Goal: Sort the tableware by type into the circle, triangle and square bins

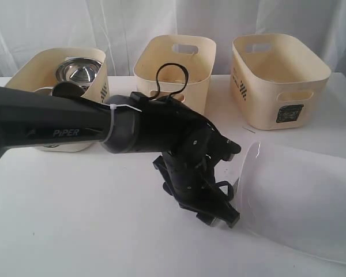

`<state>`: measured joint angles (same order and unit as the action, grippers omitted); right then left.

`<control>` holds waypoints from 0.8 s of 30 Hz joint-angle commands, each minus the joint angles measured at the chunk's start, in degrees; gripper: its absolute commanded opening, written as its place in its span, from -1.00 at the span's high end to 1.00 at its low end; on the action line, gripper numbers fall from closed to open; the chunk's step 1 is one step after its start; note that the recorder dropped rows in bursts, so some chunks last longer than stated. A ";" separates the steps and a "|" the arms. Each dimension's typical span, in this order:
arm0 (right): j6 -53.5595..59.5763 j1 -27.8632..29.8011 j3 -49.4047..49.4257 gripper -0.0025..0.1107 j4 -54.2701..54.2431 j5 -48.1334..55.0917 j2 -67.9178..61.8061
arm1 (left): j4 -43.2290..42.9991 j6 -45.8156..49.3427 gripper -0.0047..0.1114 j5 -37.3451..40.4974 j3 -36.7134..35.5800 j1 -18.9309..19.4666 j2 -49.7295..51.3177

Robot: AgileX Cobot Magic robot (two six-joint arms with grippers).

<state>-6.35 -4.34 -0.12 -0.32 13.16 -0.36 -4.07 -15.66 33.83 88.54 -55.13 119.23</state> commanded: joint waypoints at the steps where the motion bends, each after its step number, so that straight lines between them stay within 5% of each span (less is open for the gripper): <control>1: 0.16 0.37 0.12 0.96 -0.07 -0.51 0.36 | 0.90 0.21 -0.18 1.52 0.21 -0.27 -0.41; 24: 0.16 0.37 0.12 0.96 -0.07 -0.51 0.36 | 6.00 2.46 -0.18 -6.72 0.21 -0.46 2.87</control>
<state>-6.35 -4.34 -0.12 -0.32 13.16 -0.36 0.55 -13.86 27.05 88.67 -55.26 121.14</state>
